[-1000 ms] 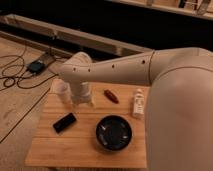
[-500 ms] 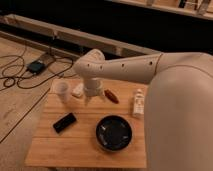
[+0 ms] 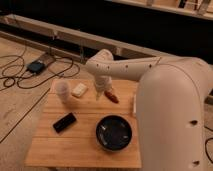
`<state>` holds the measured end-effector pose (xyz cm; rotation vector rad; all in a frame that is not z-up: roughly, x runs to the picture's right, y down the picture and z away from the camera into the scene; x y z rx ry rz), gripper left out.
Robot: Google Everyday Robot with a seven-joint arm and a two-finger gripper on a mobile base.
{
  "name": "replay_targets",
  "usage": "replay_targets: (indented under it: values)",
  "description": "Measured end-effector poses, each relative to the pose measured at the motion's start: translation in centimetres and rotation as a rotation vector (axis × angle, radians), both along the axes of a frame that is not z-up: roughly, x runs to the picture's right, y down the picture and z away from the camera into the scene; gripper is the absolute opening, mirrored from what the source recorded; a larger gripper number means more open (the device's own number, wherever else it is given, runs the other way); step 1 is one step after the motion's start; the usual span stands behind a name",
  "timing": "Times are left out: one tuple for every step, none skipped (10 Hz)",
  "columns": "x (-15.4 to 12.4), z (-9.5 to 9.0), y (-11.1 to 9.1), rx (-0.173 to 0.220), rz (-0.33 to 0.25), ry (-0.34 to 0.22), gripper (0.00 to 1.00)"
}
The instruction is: Place the pepper in the ceramic cup
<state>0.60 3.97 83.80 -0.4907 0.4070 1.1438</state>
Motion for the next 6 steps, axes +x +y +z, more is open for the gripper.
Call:
replay_targets:
  values:
    - [0.5,1.1,-0.4,0.006,-0.004,-0.013,0.65]
    - [1.0,2.5,-0.7,0.009,-0.006,-0.027,0.65]
    - [1.6,4.0,-0.9,0.008,-0.003,-0.045,0.65]
    - [2.1,5.1,-1.1,0.005,0.002,-0.059,0.65]
    - [2.5,6.1,-1.4,0.001,0.005,-0.07,0.65]
    - [2.9,7.3,-1.6,-0.003,0.008,-0.084,0.65]
